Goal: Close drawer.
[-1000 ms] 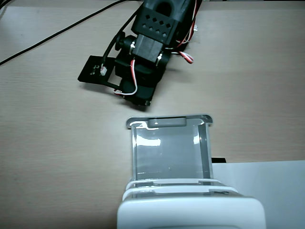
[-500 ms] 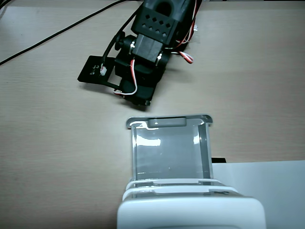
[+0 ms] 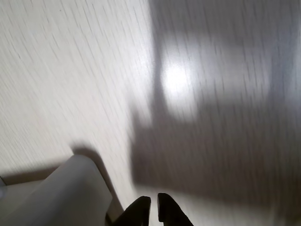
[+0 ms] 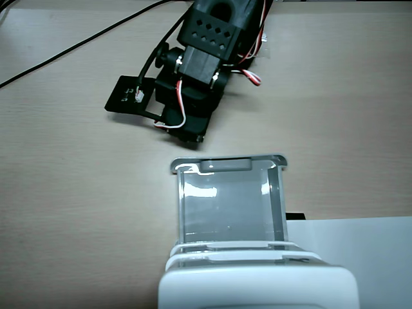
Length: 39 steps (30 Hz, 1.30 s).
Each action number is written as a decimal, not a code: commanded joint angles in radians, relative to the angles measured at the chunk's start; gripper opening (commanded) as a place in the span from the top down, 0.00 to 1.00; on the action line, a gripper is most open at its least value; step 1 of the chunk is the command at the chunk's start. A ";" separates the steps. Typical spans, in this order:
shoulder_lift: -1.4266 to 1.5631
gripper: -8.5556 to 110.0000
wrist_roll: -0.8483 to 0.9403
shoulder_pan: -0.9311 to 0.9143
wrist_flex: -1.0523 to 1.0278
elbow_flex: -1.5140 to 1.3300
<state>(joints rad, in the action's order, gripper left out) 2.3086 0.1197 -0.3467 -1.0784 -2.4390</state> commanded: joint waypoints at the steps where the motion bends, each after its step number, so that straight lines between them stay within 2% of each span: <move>1: 0.025 0.93 0.015 0.017 0.005 -0.003; 7: 0.046 0.93 -0.014 0.127 0.017 -0.020; 14: 0.046 0.93 -0.060 0.296 0.141 -0.061; 26: 0.044 0.93 -0.084 0.393 0.295 -0.173; 39: -0.367 0.93 -0.101 0.390 0.379 0.245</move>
<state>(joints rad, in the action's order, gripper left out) 1.9988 0.0261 0.0491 -0.7148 -2.3317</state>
